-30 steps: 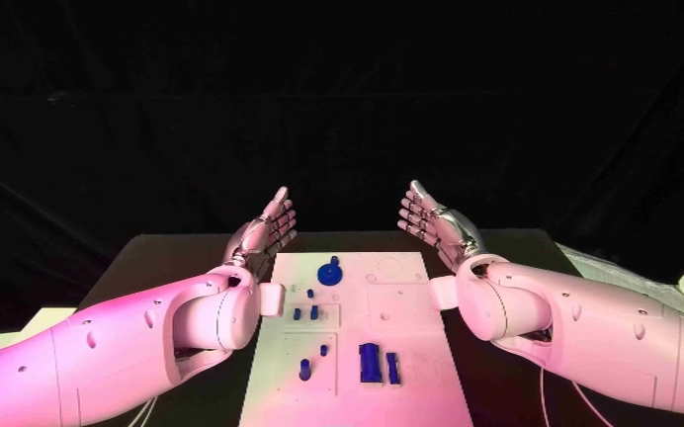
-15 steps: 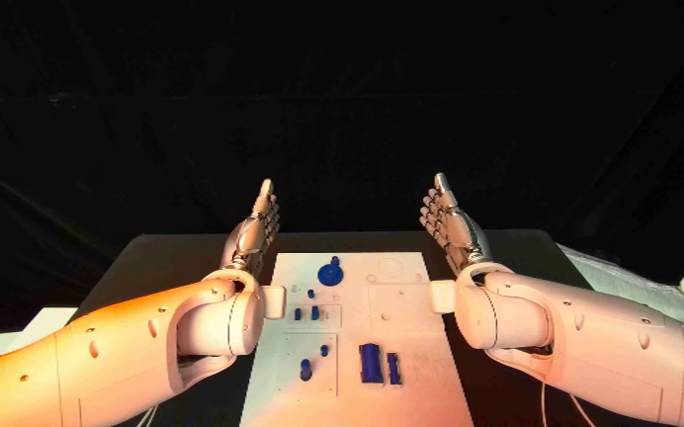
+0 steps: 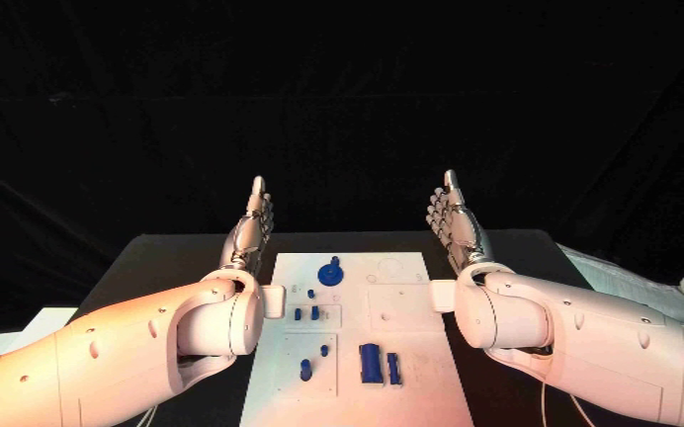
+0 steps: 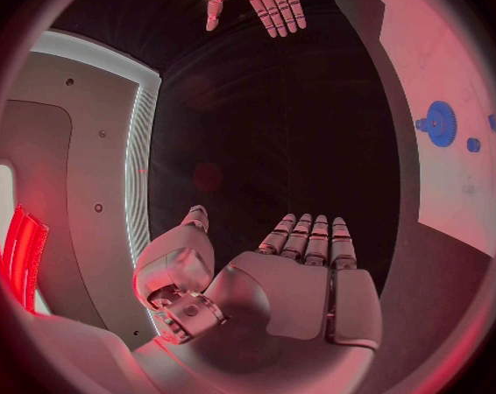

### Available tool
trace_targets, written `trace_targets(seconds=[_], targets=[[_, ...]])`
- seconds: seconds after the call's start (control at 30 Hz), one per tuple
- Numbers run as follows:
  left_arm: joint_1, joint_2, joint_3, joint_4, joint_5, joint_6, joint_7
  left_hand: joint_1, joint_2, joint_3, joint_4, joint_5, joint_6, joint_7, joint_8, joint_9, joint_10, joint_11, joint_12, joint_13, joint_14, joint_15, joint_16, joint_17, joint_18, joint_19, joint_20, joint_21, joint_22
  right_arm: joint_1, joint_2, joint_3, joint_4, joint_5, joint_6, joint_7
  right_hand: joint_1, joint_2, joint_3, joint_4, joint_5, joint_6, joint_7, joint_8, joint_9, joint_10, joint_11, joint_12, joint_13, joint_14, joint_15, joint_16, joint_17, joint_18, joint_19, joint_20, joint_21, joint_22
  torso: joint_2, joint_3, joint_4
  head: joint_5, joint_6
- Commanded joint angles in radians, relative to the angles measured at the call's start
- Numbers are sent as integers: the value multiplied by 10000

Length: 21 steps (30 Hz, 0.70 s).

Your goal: Assemble the parts on the task board

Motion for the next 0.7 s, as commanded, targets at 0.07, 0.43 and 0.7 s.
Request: trace_targets(seconds=[0.07, 0.43, 0.7], targets=[[0, 18, 11, 26, -127, -46, 198, -557, 4, -110, 1, -67, -407, -11, -67, -14, -430, 2, -67, -13, -353, -6, -67, -13, -150, -733, -14, -61, -72, -2, 2, 6, 18, -37, -16, 165, -851, 16, 23, 13, -52, -1096, -2, -33, -11, -1222, 9, -67, -13, -1244, -15, -39, -14, -138, -1136, 0, -37, -19, 0, 0, 0, 0, -2], [0, 18, 11, 26, -127, -46, 198, -1560, 4, -110, 1, -67, -1138, -11, -67, -14, -1197, 2, -67, -13, -1068, -6, -67, -13, -150, -733, -14, -61, -72, -2, 2, 6, 18, -37, -16, 165, -1645, 16, 23, 13, -52, -1096, -2, -33, -11, -1222, 9, -67, -13, -1244, -15, -39, -14, -138, -1136, 0, -37, -19, 0, 0, 0, 0, -2], [0, 18, 11, 26, -127, -46, 198, -1560, 4, -110, 1, -67, -1138, -11, -67, -14, -1197, 2, -67, -13, -1068, -6, -67, -13, -150, -733, -14, -61, -72, -2, 2, 6, 18, -37, -16, 165, -1645, 16, 23, 13, -52, -1096, -2, -33, -11, -1222, 9, -67, -13, -1244, -15, -39, -14, -138, -1136, 0, -37, -19, 0, 0, 0, 0, -2]])
